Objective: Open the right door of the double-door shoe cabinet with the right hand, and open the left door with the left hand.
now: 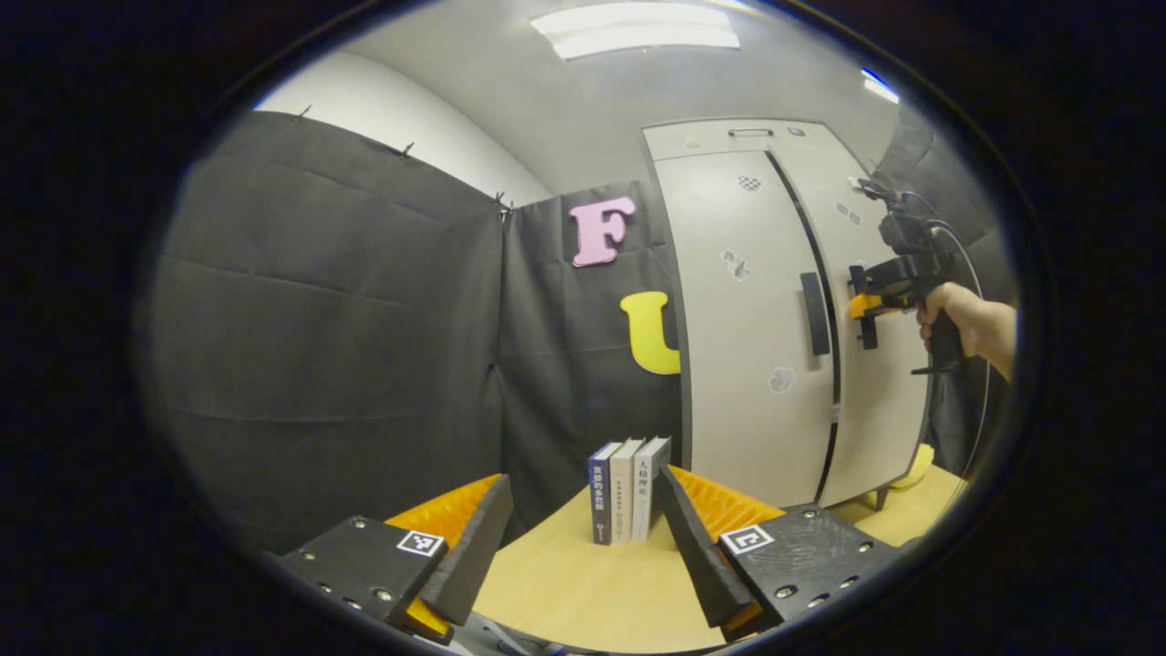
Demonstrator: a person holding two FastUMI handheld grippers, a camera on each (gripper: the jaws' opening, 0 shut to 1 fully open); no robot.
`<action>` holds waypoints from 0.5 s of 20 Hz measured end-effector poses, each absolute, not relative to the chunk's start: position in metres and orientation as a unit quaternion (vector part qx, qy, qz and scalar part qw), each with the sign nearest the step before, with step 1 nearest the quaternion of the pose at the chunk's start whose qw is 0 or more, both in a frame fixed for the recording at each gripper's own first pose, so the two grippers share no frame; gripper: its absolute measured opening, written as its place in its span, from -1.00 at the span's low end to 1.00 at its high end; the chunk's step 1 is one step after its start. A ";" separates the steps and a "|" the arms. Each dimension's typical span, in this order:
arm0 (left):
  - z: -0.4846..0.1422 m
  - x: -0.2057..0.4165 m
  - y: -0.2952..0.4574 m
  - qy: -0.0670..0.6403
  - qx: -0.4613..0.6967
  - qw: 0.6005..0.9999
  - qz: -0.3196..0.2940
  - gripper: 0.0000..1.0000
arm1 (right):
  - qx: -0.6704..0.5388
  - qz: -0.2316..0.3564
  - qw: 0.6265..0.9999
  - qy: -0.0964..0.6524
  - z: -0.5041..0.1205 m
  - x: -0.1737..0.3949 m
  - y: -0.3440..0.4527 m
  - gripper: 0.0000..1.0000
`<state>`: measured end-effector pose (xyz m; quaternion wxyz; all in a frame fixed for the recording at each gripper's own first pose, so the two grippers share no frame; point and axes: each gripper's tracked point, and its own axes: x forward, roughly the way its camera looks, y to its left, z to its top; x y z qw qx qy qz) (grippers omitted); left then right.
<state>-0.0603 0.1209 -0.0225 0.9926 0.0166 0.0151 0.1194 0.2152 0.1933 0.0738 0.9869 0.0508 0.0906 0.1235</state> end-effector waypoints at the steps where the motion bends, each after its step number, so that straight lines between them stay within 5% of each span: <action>1: -0.021 -0.059 0.116 0.014 0.018 0.993 0.113 0.87 | 0.050 0.128 0.986 0.092 0.073 0.212 0.191 -0.76; 10: -0.016 -0.046 0.077 0.006 0.021 0.998 0.062 0.87 | 0.054 0.170 0.978 0.110 0.076 0.180 0.173 -0.82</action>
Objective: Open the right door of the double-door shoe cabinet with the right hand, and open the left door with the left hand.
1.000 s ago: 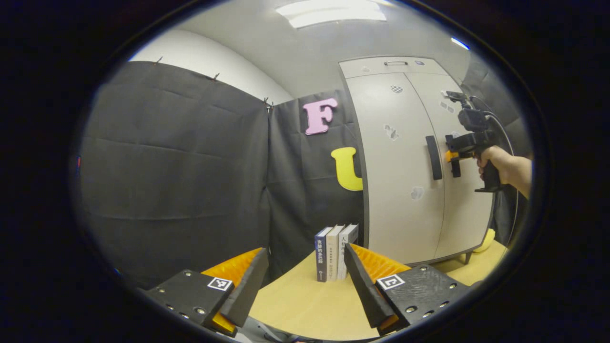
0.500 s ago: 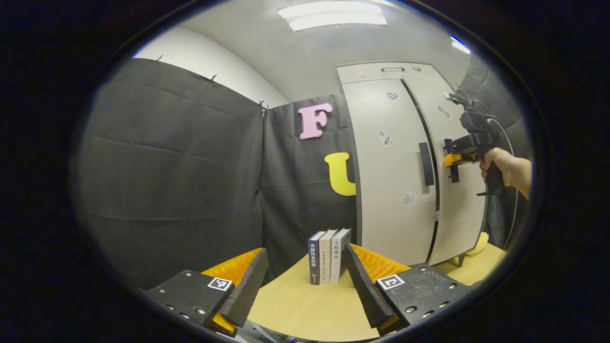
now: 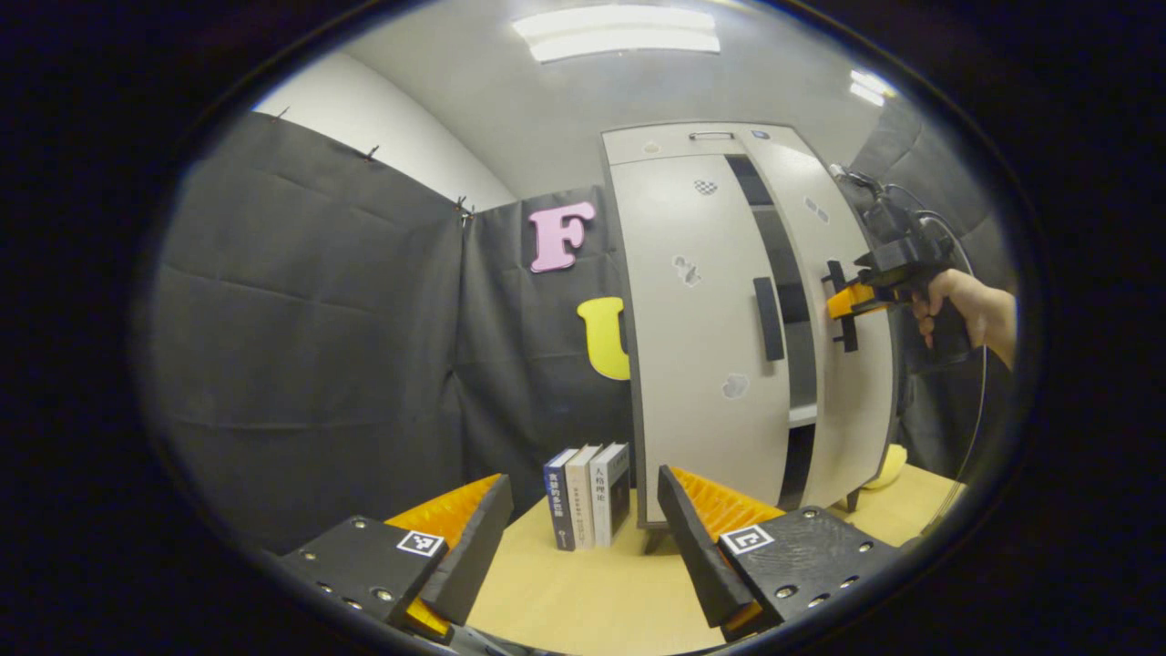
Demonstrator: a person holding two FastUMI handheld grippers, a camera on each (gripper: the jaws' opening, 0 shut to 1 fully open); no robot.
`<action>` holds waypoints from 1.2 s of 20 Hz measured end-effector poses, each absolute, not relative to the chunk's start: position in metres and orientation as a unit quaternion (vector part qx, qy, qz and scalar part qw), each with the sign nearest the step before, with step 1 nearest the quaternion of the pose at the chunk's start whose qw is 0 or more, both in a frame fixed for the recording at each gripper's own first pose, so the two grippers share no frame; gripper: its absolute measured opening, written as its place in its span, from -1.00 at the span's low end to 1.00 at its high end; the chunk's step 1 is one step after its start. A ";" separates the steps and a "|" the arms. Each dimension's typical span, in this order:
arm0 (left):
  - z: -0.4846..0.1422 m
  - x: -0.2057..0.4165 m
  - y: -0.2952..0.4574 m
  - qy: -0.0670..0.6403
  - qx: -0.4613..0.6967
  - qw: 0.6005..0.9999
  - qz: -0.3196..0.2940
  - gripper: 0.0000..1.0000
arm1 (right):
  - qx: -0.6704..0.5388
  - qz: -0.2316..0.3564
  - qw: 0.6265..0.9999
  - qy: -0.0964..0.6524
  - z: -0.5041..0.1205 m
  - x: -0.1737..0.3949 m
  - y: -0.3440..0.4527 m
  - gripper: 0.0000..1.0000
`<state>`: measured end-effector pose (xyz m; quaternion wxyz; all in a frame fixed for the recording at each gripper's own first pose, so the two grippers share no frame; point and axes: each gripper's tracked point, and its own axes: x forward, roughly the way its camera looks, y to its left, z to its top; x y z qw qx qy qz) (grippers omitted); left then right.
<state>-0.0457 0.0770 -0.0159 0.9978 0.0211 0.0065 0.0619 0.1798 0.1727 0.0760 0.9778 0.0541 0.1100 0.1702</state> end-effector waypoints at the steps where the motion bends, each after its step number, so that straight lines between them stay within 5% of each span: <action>1: -0.016 -0.044 0.073 0.006 0.021 0.998 0.059 0.87 | 0.052 0.175 0.977 0.111 0.076 0.179 0.172 -0.82; 24: -0.011 -0.024 0.022 0.007 0.034 0.999 0.017 0.87 | 0.041 0.233 0.963 0.130 0.084 0.134 0.115 -0.76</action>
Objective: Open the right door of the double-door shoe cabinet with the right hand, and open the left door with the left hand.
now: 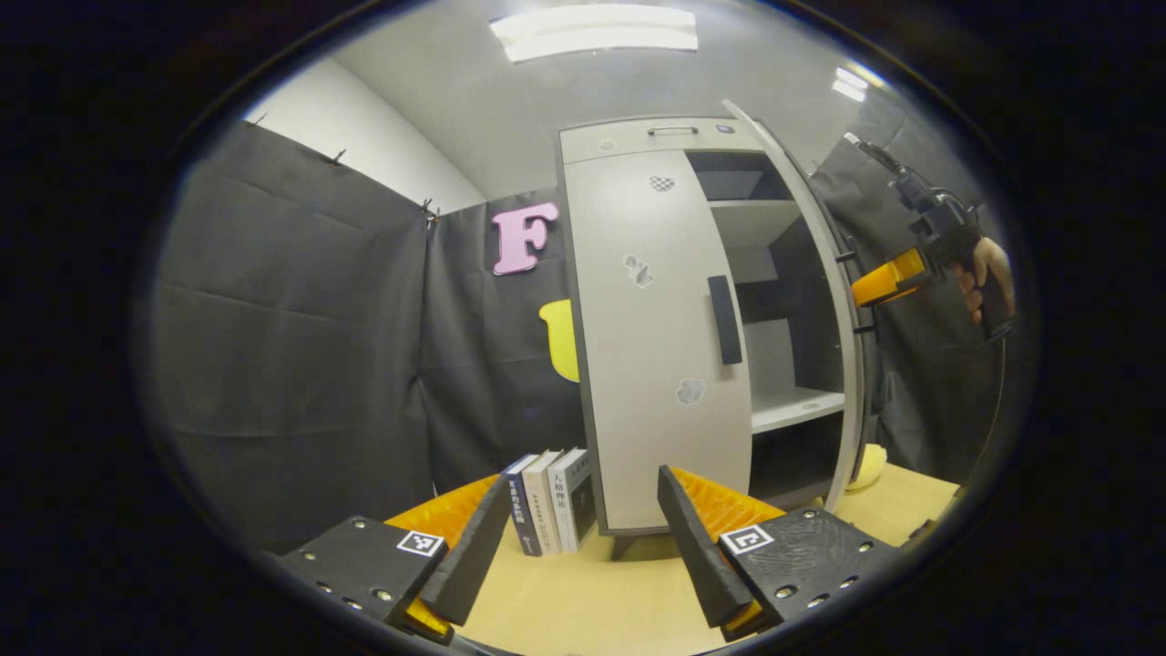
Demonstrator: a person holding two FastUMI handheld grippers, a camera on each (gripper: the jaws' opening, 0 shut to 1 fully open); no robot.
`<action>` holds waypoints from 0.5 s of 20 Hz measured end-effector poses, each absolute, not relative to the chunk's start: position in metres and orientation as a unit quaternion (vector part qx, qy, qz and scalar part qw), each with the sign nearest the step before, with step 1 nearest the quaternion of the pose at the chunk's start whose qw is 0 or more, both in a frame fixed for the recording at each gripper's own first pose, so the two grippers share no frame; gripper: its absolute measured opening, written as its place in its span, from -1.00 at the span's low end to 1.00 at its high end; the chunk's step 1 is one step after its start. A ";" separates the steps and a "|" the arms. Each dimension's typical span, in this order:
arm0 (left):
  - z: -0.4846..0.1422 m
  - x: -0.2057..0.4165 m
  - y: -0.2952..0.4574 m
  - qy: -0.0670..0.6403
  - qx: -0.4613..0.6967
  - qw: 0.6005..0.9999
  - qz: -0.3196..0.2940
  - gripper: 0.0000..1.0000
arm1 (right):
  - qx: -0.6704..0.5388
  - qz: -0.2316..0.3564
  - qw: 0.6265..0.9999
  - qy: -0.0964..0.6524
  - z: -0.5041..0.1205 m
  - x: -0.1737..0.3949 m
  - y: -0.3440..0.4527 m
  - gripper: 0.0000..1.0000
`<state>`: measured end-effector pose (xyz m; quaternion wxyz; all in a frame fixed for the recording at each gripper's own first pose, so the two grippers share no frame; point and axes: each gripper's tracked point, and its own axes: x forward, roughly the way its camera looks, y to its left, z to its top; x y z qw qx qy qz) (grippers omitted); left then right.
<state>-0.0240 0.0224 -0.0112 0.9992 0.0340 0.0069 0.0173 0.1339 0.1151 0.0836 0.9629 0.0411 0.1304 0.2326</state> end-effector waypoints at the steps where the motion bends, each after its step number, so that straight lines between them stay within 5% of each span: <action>1: -0.011 -0.024 0.018 0.006 0.034 0.999 0.014 0.87 | 0.043 0.233 0.963 0.131 0.085 0.133 0.113 -0.77; 10: -0.014 -0.019 -0.016 0.009 0.033 0.999 -0.016 0.87 | 0.040 0.231 0.963 0.130 0.085 0.131 0.102 -0.77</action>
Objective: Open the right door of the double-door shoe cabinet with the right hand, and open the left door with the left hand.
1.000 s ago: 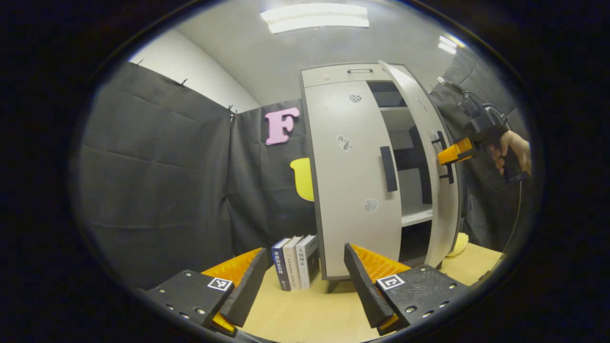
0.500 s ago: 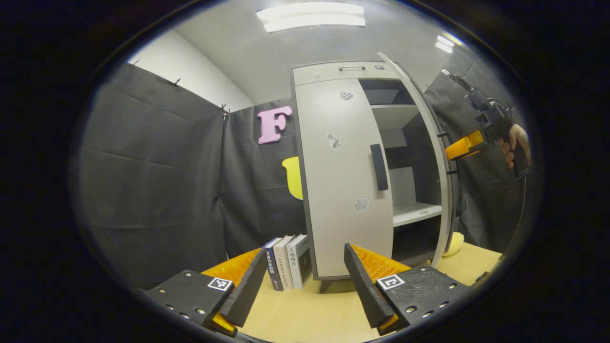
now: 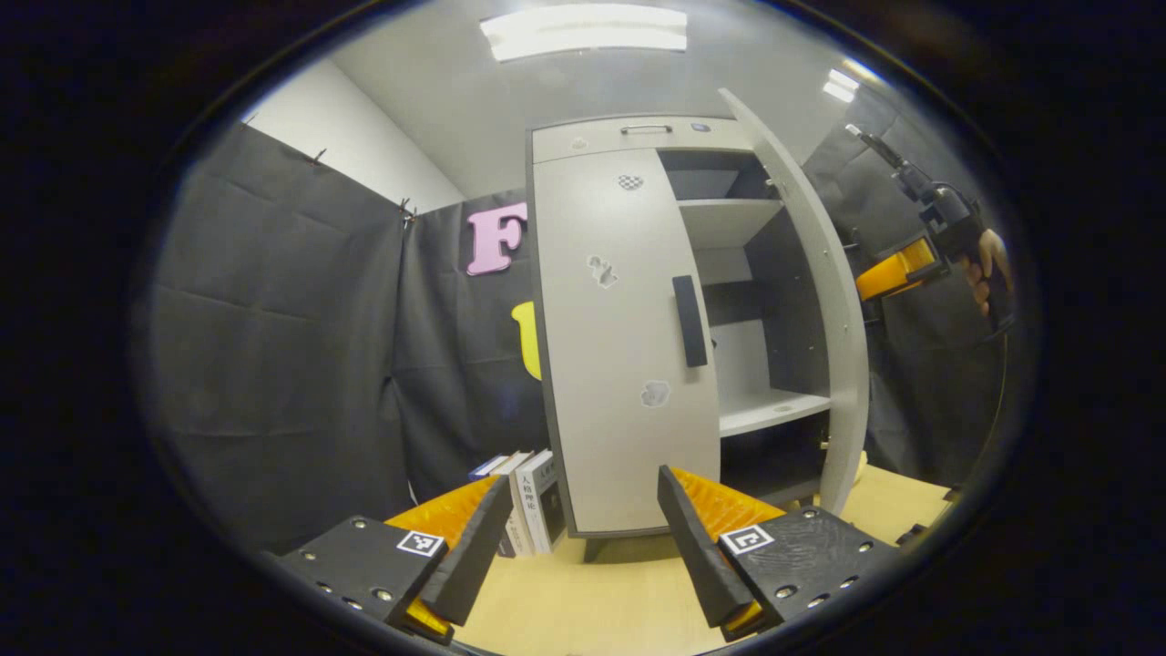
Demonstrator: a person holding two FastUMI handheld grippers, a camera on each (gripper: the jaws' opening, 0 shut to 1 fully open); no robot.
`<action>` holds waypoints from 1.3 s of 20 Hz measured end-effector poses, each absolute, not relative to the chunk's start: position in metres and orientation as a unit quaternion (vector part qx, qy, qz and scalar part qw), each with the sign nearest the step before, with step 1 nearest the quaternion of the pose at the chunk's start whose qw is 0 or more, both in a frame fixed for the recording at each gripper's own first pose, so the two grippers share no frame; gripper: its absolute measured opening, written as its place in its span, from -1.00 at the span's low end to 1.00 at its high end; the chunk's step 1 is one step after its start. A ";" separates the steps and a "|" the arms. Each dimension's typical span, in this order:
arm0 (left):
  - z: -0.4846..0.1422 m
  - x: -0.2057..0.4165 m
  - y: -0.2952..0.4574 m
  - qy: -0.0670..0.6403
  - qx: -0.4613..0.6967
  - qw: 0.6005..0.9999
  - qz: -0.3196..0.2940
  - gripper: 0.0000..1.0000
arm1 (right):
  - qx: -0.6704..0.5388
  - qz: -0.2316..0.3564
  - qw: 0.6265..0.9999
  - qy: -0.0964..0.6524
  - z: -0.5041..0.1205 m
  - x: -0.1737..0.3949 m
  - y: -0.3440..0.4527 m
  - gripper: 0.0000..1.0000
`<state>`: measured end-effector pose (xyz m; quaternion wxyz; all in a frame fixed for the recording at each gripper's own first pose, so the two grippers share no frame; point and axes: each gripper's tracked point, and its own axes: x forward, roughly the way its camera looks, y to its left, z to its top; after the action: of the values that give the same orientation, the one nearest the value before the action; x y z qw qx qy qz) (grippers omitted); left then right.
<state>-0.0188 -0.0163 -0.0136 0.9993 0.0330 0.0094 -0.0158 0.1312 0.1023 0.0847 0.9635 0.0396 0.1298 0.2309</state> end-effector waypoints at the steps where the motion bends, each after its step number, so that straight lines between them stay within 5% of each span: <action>1: -0.013 -0.019 -0.020 0.009 0.033 0.999 -0.018 0.87 | 0.039 0.231 0.964 0.129 0.085 0.132 0.101 -0.77; 26: -0.010 -0.006 -0.091 0.020 0.035 0.997 -0.061 0.87 | 0.048 0.161 0.980 0.109 0.085 0.143 0.068 -0.87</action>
<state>-0.0059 -0.0914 -0.0105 0.9973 0.0350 0.0198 -0.0608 0.1430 0.0682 0.0854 0.9798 0.0480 0.1086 0.1607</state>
